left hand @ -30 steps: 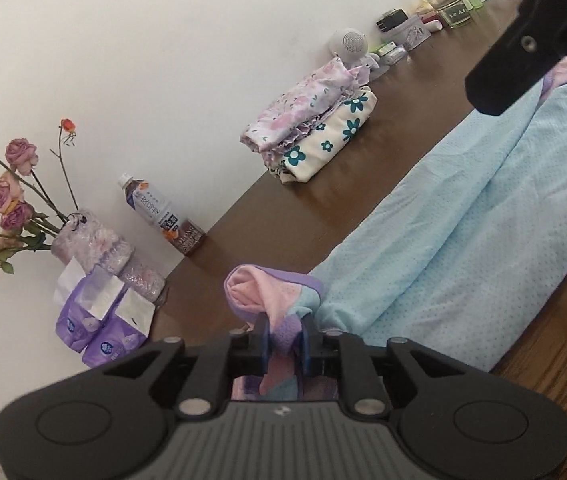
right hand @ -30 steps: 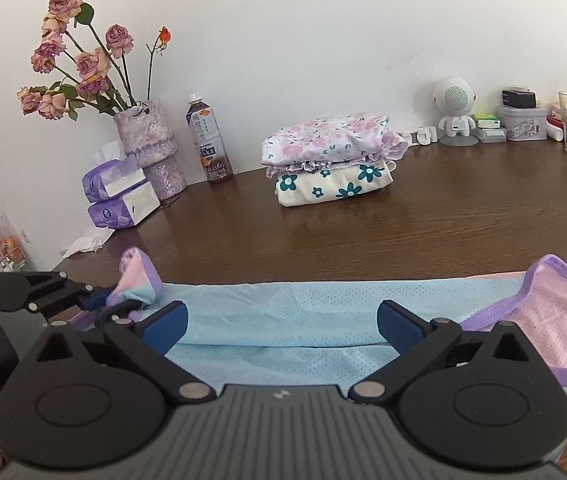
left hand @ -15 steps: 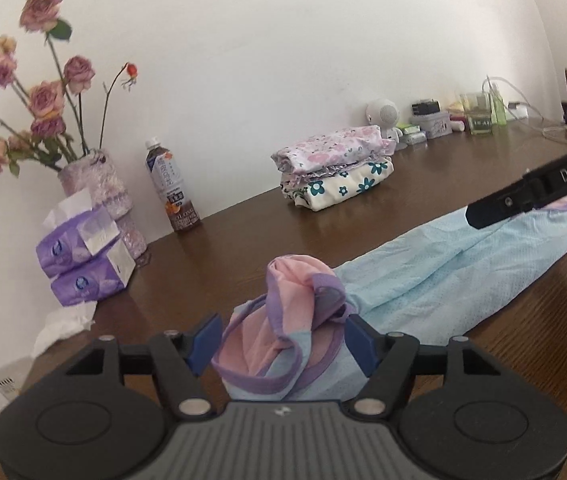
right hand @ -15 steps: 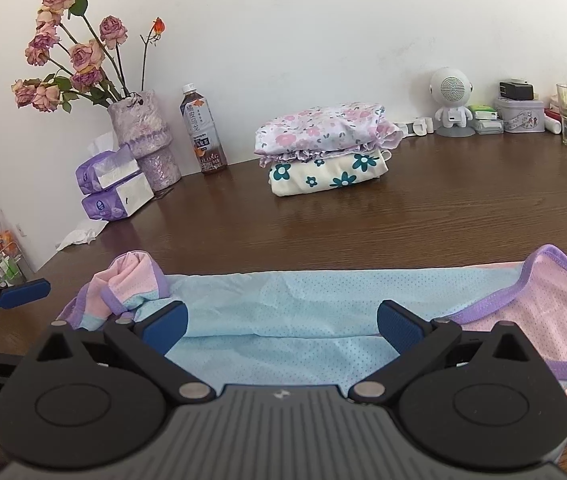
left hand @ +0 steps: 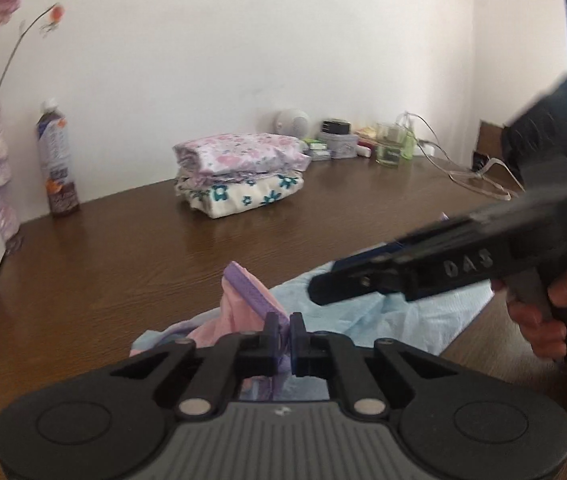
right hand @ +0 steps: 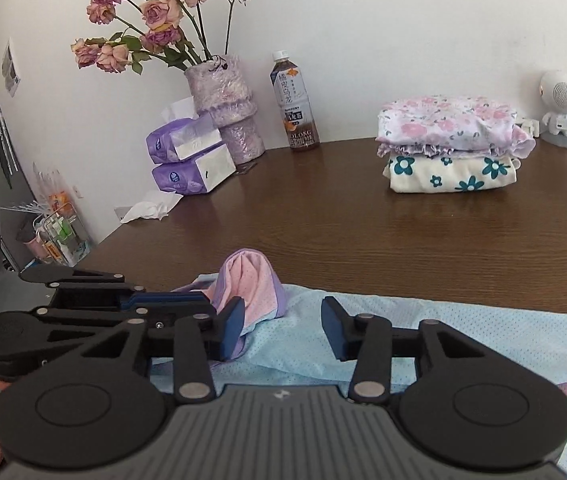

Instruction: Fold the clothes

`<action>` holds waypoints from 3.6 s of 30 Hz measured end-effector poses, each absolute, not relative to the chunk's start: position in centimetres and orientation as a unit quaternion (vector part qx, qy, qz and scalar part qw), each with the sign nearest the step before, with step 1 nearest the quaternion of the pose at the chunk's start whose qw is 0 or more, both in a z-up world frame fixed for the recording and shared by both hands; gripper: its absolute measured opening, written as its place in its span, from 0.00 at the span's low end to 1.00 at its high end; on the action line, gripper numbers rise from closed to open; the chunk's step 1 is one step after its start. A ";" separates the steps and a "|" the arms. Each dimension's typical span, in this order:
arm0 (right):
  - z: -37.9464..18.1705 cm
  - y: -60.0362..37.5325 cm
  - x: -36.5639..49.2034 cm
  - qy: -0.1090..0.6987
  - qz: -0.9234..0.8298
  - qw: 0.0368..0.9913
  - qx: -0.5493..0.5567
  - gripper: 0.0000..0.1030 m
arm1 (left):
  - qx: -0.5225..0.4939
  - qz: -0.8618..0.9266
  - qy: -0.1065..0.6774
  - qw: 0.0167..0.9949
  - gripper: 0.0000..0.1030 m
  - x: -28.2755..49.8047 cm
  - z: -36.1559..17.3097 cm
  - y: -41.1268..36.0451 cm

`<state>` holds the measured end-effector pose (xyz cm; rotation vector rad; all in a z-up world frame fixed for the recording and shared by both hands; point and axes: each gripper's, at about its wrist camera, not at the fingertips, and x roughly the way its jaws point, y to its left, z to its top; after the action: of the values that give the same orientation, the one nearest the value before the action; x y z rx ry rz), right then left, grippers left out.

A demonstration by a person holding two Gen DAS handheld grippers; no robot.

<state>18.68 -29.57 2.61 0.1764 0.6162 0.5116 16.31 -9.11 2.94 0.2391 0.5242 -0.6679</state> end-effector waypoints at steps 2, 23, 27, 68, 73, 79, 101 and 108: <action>2.3 -29.5 19.0 0.305 0.250 0.914 0.096 0.38 | 0.153 -0.328 0.251 0.898 0.04 15.6 2.3 -10.6; 5.0 -26.1 20.0 0.298 0.276 0.913 0.013 0.30 | 0.100 -0.234 0.242 0.936 0.48 13.5 2.9 -2.8; 5.0 -23.8 21.5 0.309 0.292 0.904 -0.032 0.31 | 0.116 -0.243 0.246 0.931 0.50 13.1 2.5 -3.5; 2.1 -20.5 26.0 0.341 0.310 0.881 -0.104 0.03 | 0.160 -0.228 0.250 0.927 0.18 11.8 0.7 -6.5; 2.5 -21.6 25.8 0.337 0.308 0.887 -0.071 0.04 | 0.176 -0.229 0.254 0.923 0.38 11.9 0.3 -7.1; 3.0 -22.8 25.7 0.332 0.305 0.892 -0.031 0.39 | 0.115 -0.235 0.197 0.945 0.75 10.1 2.3 -4.6; 0.2 -25.3 19.5 0.341 0.300 0.891 -0.009 0.09 | 0.052 -0.267 0.253 0.928 0.41 12.1 1.2 -3.7; 3.9 -28.7 15.0 0.260 0.279 0.923 0.049 0.29 | -0.078 -0.208 0.199 0.955 0.78 10.9 4.2 1.2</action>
<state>14.99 -28.66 3.89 0.1011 0.5343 0.5733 10.90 1.22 4.18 -0.1580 0.4034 -0.4226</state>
